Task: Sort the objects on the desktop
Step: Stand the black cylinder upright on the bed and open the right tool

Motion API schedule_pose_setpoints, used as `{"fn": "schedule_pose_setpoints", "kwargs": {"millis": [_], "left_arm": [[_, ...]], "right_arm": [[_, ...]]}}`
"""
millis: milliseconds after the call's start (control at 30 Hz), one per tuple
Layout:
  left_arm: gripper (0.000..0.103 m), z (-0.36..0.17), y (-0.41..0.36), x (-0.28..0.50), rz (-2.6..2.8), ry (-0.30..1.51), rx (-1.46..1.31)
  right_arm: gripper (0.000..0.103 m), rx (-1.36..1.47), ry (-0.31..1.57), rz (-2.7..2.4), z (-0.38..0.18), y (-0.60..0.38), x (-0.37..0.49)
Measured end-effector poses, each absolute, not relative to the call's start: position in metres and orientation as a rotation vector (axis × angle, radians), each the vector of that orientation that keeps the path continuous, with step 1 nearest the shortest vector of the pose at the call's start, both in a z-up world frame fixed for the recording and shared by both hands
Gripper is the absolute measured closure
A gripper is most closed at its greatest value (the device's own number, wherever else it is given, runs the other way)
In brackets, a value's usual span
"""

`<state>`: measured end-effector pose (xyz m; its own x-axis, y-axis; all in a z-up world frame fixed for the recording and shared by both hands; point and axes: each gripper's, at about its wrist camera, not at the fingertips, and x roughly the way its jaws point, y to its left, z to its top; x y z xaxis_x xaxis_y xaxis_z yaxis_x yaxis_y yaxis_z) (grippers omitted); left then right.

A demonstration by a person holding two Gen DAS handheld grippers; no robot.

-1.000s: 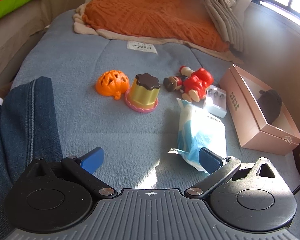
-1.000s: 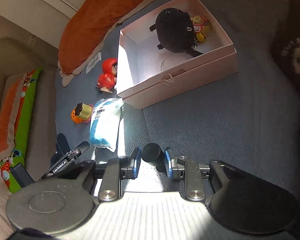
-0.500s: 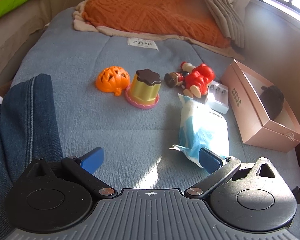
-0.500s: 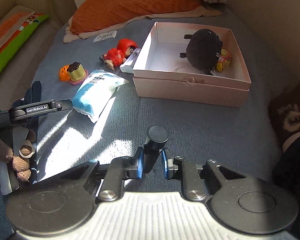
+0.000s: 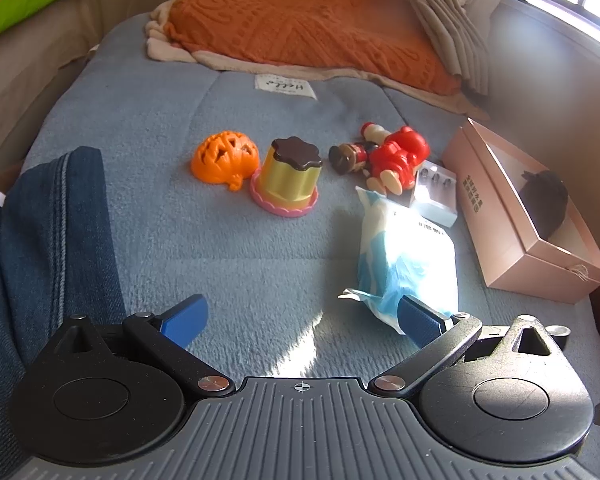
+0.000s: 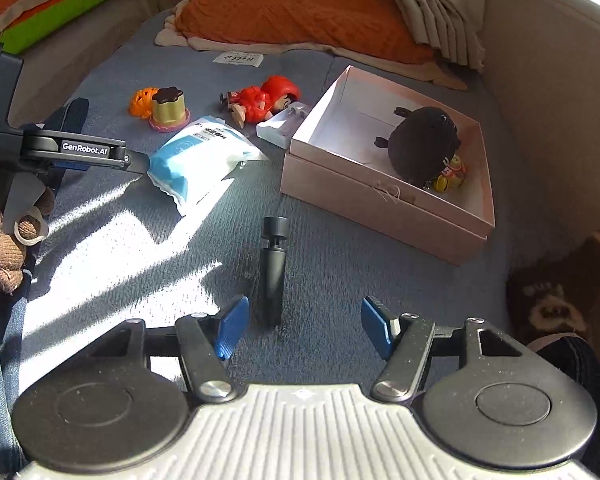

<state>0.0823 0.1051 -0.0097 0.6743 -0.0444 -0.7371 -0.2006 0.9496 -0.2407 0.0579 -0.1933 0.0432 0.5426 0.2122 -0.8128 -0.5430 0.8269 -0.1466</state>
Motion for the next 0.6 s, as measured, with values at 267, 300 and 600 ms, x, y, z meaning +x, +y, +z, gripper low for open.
{"fn": "schedule_pose_setpoints", "kwargs": {"millis": [267,300,600], "left_arm": [[0.000,-0.010,0.105,0.082,0.088,0.831,-0.315],[0.000,-0.009,0.105,0.082,0.088,0.831,-0.315],[0.000,-0.003,0.099,0.077,0.009,0.806,-0.292]], "right_arm": [[0.043,-0.554,0.850,0.537,0.024,-0.156,0.059],[0.044,-0.543,0.869,0.562,0.023,-0.152,0.061],[0.067,-0.692,0.932,0.645,-0.022,-0.114,0.035]]}}
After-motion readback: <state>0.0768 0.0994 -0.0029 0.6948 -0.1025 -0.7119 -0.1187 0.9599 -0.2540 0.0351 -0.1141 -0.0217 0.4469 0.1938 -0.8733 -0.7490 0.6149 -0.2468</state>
